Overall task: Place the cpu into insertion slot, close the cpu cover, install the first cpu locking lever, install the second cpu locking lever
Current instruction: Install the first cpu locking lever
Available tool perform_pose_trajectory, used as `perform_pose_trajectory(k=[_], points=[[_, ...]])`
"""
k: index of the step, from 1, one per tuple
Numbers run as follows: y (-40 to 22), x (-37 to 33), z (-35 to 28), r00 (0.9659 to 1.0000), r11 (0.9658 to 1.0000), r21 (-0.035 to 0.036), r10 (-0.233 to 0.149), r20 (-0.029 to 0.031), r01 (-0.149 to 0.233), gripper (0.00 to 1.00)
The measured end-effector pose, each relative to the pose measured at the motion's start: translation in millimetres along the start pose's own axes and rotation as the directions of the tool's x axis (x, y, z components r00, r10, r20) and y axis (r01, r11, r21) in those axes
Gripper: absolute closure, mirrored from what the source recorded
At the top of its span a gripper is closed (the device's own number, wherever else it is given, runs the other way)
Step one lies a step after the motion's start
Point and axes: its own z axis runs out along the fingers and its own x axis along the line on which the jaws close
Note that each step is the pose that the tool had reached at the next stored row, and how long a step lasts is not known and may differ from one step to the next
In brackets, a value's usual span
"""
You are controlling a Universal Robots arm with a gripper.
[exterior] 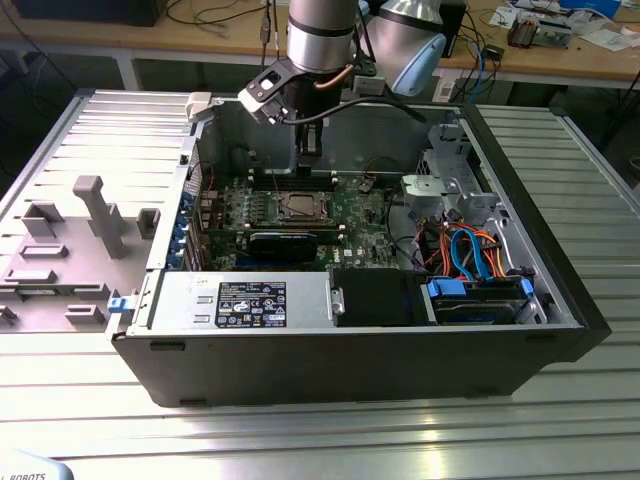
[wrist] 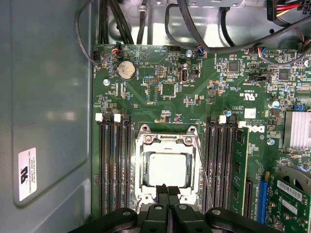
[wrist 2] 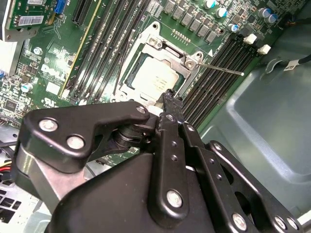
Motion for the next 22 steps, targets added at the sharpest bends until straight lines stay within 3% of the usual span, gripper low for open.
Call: perform_pose_trajectory(k=[5, 13, 17, 22], points=[[0.0, 0.0, -0.2, 1.0, 1.0, 0.0001, -0.003, 0.0001, 0.003, 0.89], [0.0, 0.0, -0.2, 0.9956, 0.9956, 0.0012, -0.094, 0.0051, 0.094, 0.89], [0.0, 0.0, -0.2, 0.9875, 0.9876, 0.0024, -0.157, 0.0085, 0.157, 0.89], [0.0, 0.0, -0.2, 0.979, 0.9791, 0.0033, -0.203, 0.011, 0.203, 0.89]])
